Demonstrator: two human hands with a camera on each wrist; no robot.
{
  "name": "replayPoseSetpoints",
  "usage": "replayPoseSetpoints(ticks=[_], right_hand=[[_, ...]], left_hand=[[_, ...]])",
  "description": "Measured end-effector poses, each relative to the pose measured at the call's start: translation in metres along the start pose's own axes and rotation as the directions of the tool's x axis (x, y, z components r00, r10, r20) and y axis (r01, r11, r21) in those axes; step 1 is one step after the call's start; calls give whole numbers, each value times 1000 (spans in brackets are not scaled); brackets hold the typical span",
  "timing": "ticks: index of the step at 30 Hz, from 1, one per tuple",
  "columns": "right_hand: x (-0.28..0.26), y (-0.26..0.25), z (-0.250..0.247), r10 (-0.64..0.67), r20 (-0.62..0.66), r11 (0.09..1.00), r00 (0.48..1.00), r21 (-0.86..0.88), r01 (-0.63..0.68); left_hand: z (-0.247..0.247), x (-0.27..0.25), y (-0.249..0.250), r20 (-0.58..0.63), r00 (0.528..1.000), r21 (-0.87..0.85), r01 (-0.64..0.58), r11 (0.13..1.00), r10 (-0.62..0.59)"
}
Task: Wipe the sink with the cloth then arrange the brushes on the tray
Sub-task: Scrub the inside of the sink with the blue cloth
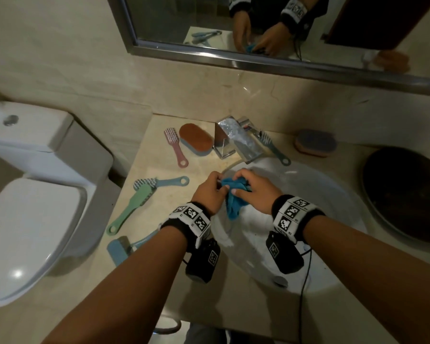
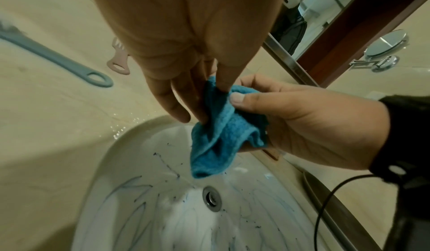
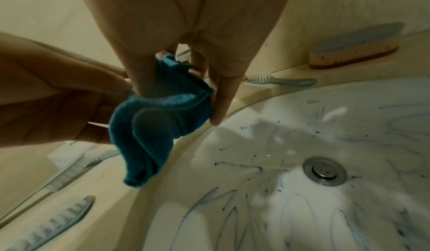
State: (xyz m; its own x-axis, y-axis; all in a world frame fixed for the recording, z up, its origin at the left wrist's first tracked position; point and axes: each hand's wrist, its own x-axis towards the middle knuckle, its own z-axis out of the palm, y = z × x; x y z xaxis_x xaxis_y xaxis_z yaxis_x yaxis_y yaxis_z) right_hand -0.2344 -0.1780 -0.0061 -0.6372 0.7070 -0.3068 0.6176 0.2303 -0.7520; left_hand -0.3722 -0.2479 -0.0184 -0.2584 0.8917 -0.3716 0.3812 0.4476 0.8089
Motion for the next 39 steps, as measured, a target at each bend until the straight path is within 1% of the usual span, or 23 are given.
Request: replayPoseSetpoints(ticks=[2,4,5,6,7,9,10,11,14,19,22,24,26,28,31,33,34,36,39], right_hand=[[0,1,-2,-8,28,1000,1000,10,8],[0,5,-4,-7,20,999,1000,52,5],[1,9,-5,1,2,997,1000,72,-1],[2,13,-6,16,-16,997,1000,80,-15],[3,17,-7,35,-27,997,999,72,-33],[8,25,-9,70,-34,997,997,41,-68],[10,30,-9,86,-37,996,996,33,-85],[13,34,-8,101,-46,994,994,34,-99],[23,48,-3,156,-76,987,985,42,-153],[39,66,10,194,-156,981,969,35,-190],[43,73,16,191,-174,981,966,70,-181],[44,76,18,198,-165,979,966,74,-189],[46,77,19,206,-168,978,964,60,-199],[50,79,23,225,-179,974,958,56,-218],[58,84,31,278,-156,957,948,136,-258],[63,86,35,307,-140,939,941,205,-276],[64,88,37,314,-138,939,939,194,-285],[66,89,38,315,-149,948,937,88,-304],[74,90,41,313,-152,950,937,56,-308]], left_hand=[[6,-2,3,-10,1000,17,-18,1000,18],[10,0,5,4,999,68,-33,997,33],[10,3,4,5,999,111,-48,993,48],[9,6,3,4,998,198,-65,978,66],[6,10,-1,4,997,332,-77,940,81],[-2,15,-10,7,997,590,-61,805,71],[-6,17,-16,4,999,656,-43,754,53],[-9,20,-21,-1,1000,689,-21,724,30],[-13,32,-33,10,1000,717,6,697,-19],[-8,53,-42,86,995,706,-32,707,-41],[-3,53,-55,108,991,741,-24,671,-84],[-4,51,-61,111,991,759,-36,650,-75],[-6,51,-64,129,990,785,-64,616,-60],[-8,52,-65,127,990,812,-65,580,-67],[-9,54,-64,99,992,845,-40,533,-82],[-7,54,-60,104,992,827,-43,560,-77],[-6,54,-58,118,991,809,-55,586,-70],[-5,54,-58,147,987,782,-82,618,-56],[-8,56,-64,173,984,795,-119,596,-34]])
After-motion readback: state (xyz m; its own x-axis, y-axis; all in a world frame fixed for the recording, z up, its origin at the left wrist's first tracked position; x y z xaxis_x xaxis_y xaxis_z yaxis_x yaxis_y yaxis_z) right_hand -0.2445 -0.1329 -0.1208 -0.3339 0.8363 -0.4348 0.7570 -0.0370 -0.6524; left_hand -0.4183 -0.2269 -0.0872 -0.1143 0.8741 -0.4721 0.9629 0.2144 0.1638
